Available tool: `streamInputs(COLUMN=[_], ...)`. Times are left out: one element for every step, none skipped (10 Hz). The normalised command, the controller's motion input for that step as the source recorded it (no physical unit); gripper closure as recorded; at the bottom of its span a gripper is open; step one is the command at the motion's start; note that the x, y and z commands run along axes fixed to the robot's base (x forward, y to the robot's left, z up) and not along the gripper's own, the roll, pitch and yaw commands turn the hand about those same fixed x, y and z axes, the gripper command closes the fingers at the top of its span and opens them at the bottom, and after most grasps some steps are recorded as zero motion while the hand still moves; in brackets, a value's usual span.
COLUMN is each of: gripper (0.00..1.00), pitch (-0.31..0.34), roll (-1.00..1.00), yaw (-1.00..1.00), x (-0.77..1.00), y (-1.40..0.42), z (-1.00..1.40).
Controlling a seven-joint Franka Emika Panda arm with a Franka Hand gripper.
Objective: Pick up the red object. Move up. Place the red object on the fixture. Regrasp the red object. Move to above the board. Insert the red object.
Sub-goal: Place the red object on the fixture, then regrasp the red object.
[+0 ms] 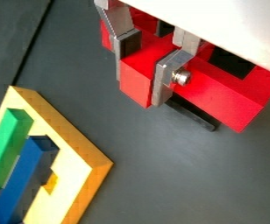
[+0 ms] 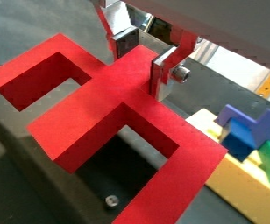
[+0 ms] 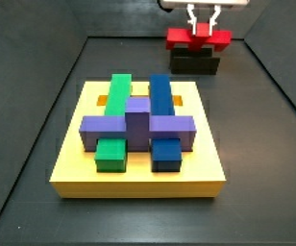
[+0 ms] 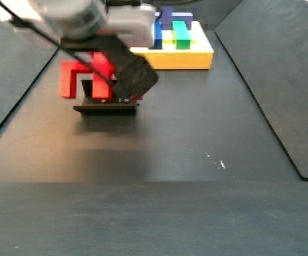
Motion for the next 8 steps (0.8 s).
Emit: streamInputs(gripper=[1.0,1.0,1.0,1.0,1.0,0.0,0.0,0.0], pitch=[-0.009,-0.131,-0.089,0.009,0.0,0.0,0.02,0.123], roll=[-0.22,-0.36,-0.25,0.0,0.0,0.0,0.83,1.0], yaw=[0.0,0.01,0.0,0.0,0.0,0.0,0.28,0.29], x=[0.0,0.0,-0.01,0.01,0.0,0.0,0.0,0.0], y=[0.0,0.0,0.0,0.0,0.0,0.0,-0.37,-0.19], z=[-0.38,-0.32,-0.16,0.0,0.0,0.0,0.51,0.37])
